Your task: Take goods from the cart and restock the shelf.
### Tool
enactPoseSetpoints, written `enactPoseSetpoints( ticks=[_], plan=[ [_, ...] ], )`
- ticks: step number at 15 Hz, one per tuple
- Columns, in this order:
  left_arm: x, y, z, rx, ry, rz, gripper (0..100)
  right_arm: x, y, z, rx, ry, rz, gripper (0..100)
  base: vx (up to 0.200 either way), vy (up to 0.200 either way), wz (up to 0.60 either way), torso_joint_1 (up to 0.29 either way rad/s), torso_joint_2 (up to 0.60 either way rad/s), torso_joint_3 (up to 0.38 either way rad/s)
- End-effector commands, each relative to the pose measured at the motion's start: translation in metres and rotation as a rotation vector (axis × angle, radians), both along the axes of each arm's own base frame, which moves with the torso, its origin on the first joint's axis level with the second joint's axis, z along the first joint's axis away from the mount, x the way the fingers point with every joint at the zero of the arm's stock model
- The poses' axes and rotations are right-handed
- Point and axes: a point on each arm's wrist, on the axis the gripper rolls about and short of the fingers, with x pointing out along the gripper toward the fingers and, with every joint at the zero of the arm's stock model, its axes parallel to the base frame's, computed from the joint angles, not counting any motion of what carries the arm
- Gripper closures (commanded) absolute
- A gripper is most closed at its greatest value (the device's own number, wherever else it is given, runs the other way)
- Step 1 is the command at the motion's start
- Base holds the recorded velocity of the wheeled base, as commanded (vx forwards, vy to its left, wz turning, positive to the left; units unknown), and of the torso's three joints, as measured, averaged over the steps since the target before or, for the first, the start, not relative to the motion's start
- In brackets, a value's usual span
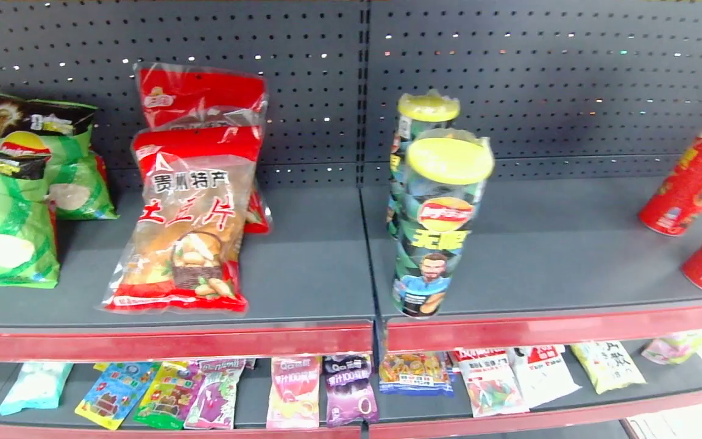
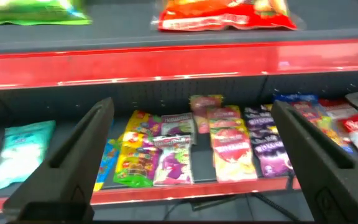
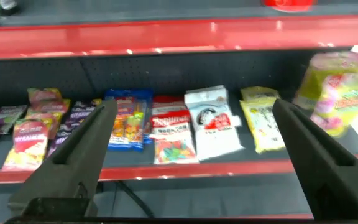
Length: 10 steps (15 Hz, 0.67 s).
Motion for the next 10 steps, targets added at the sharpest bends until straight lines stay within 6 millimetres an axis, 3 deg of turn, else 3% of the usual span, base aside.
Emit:
enactPoseSetpoints(
  ticks=[1,3,8,10],
  plan=[
    [0.0000,0.0000,0.0002,0.000,0.001,0.000,0,0.0001,0.0000,0.0000,0.000,0.001,0.002,0,0.000,0.000,0.00,0.000,0.00,0.000],
    [0.0001,0.0000,-0.0002,0.000,0.002,0.000,0,0.0001,0.0000,0.0000,0.000,0.001,0.002,0,0.000,0.000,0.00,0.000,0.00,0.000],
    [0.0001,0.0000,-0.0002,0.000,0.002,0.000,0,0.0001,0.0000,0.0000,0.000,0.001,0.002,0,-0.200,0.000,0.00,0.003,0.00,-0.001],
    [0.0001,0.0000,-0.0002,0.000,0.002,0.000,0,0.0001,0.0000,0.0000,0.000,0.001,0.002,0,0.000,0.000,0.00,0.000,0.00,0.000]
  ],
)
